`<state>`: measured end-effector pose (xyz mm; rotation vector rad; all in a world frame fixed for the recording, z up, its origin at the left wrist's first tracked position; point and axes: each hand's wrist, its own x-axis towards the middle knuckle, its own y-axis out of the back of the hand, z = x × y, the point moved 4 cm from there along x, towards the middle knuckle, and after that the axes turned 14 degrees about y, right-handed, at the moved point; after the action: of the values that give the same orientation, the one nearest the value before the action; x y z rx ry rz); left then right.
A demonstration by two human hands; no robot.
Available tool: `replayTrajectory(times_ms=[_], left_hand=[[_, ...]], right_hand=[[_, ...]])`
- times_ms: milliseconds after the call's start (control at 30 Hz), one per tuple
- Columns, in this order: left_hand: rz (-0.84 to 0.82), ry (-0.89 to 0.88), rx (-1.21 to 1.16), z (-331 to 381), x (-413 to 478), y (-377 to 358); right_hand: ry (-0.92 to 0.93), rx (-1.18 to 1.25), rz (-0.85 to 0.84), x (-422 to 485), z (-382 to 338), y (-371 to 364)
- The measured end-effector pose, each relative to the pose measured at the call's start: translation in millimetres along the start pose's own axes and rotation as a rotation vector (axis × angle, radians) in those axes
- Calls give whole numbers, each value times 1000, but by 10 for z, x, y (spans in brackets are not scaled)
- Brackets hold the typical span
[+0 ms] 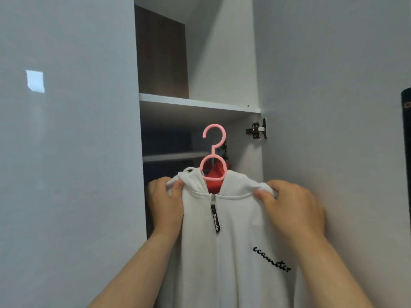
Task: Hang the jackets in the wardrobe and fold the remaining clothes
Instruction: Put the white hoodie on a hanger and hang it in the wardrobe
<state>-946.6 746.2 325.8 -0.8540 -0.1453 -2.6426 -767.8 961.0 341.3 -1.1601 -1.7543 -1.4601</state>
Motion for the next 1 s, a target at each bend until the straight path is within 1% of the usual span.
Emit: replayTrajectory(times_ms=[67,133,200,267,367,467,600,700,767,833,1000], left_hand=[[2,12,91,-43,35,-104],[-11,53,158,-117,93,-219],[5,106,179,-178,206,-322],[32,113,279,-161,356,-460],[85,-14,481,9,615,-717],[132,-129,578,152,1014,-916],[139,-136,748,162,1582,-1078],[140,-110,965,70,1849,-1159],[115,-151,1092,1,1896,-1199],[118,-218,1125,-36,1886,-1207],[209,-318,1088,-79,1813,-1196]], right_hand=[[-66,38,23,54,45,-183],[-129,63,3,107,105,-405],[-170,80,-4,163,156,-634],[-193,96,3,243,174,-852],[-210,146,3,411,161,-1128],[-225,209,-8,620,165,-1378],[-237,260,-6,842,208,-1669],[-224,270,-36,955,156,-1866],[-210,276,-37,1021,130,-1972],[-201,257,-39,1069,121,-2049],[-144,136,-43,1064,125,-2108]])
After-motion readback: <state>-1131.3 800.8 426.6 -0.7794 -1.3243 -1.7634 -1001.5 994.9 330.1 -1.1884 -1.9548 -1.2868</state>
